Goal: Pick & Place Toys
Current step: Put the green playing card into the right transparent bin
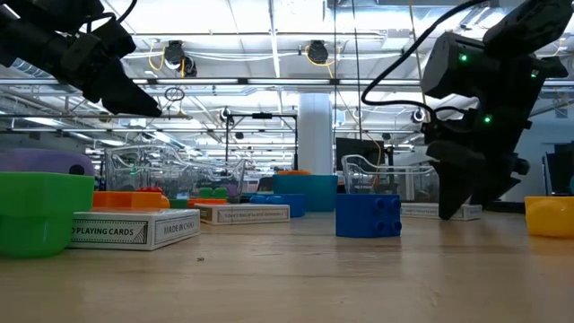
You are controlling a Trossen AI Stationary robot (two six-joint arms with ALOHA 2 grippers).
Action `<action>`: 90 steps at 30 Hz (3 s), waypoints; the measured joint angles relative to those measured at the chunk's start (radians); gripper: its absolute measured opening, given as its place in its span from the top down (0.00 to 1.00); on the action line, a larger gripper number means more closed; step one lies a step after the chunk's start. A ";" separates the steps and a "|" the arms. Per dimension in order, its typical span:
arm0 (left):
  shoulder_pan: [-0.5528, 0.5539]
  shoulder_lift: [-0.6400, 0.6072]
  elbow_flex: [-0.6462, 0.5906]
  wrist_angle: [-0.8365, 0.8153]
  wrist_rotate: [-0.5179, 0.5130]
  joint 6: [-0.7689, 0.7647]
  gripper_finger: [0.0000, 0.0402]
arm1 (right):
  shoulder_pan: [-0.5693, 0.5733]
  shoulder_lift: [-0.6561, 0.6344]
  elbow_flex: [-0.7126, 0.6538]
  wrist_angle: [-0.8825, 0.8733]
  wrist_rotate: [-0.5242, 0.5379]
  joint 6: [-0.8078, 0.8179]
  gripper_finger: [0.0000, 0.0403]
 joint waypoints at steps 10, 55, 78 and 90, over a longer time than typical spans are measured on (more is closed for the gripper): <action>0.000 0.000 0.000 0.001 0.001 -0.002 0.47 | 0.000 0.001 0.000 0.013 0.000 -0.045 0.21; 0.003 0.185 0.000 0.432 0.007 -0.136 0.47 | -0.069 0.002 -0.002 0.794 0.004 -0.636 0.23; 0.124 0.853 0.560 0.339 0.144 -0.375 0.47 | -0.043 0.002 0.035 0.915 0.262 -1.108 0.23; 0.123 1.094 0.783 0.326 0.317 -0.436 0.47 | -0.042 0.002 0.035 0.923 0.322 -1.166 0.23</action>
